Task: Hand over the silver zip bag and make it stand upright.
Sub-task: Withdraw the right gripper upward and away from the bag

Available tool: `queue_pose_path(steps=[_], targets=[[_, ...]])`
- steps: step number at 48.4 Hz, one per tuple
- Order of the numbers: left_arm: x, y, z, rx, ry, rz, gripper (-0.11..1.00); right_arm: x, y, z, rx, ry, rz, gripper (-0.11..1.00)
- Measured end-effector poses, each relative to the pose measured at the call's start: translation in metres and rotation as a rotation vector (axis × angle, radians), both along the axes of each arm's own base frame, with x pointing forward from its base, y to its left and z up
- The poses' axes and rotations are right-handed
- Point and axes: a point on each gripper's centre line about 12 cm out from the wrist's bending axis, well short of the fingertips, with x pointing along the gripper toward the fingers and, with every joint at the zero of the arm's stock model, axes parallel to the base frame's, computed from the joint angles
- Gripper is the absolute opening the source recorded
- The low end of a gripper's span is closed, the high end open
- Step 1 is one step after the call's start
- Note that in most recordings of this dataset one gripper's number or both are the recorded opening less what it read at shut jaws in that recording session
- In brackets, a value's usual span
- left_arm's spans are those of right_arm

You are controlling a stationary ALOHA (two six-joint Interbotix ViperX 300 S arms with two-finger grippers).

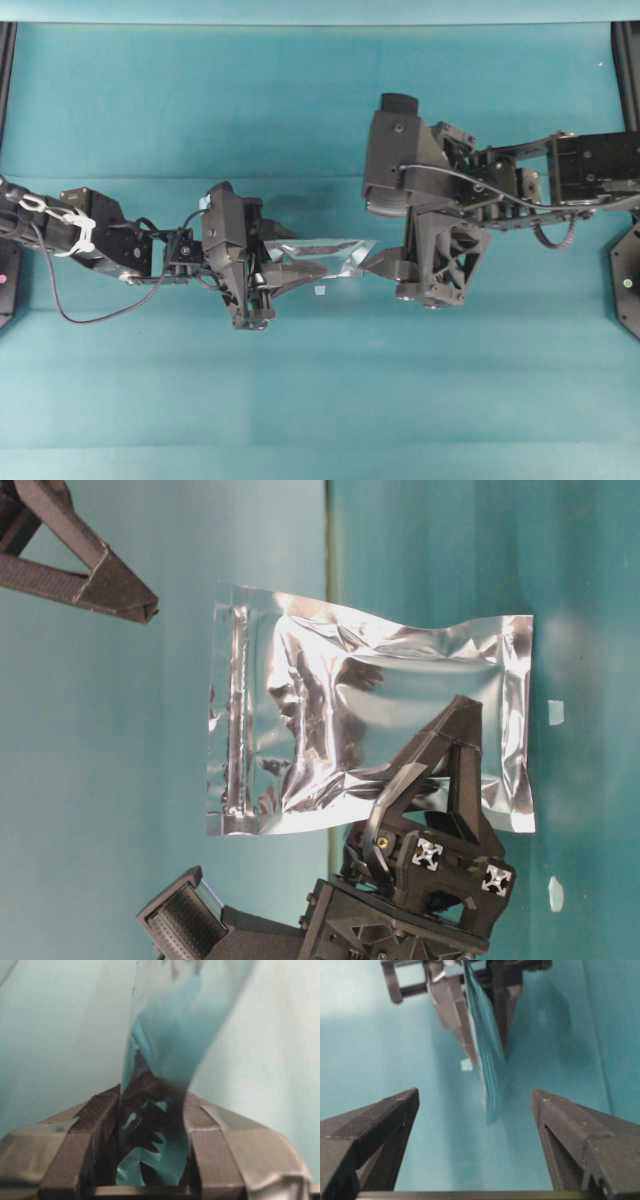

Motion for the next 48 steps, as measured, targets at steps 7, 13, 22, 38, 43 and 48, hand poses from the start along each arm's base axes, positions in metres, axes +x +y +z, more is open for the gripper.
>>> queue_pose_path(steps=[7, 13, 22, 38, 43, 48], targets=[[-0.0001, 0.0001, -0.0002, -0.001, 0.002, 0.001, 0.3, -0.0001, 0.0, 0.0007, 0.0, -0.003, 0.0, 0.9], [0.0004, 0.0, 0.0, 0.001, 0.002, 0.0, 0.3, 0.0, 0.0, 0.0008, 0.0, -0.005, 0.0, 0.9], [0.0004, 0.0, 0.0, 0.001, 0.002, 0.0, 0.3, 0.0, 0.0, 0.0008, 0.0, -0.005, 0.0, 0.9], [0.0003, 0.0, -0.0002, 0.001, 0.003, 0.0, 0.3, 0.0007, -0.0005, 0.0009, 0.0, -0.012, -0.001, 0.9], [-0.0001, 0.0, 0.0001, 0.001, 0.003, 0.0, 0.3, 0.0004, -0.0005, 0.0003, 0.0, -0.011, -0.001, 0.9], [-0.0001, 0.0, 0.0001, 0.001, 0.003, 0.0, 0.3, 0.0004, -0.0005, 0.0003, 0.0, -0.011, -0.001, 0.9]])
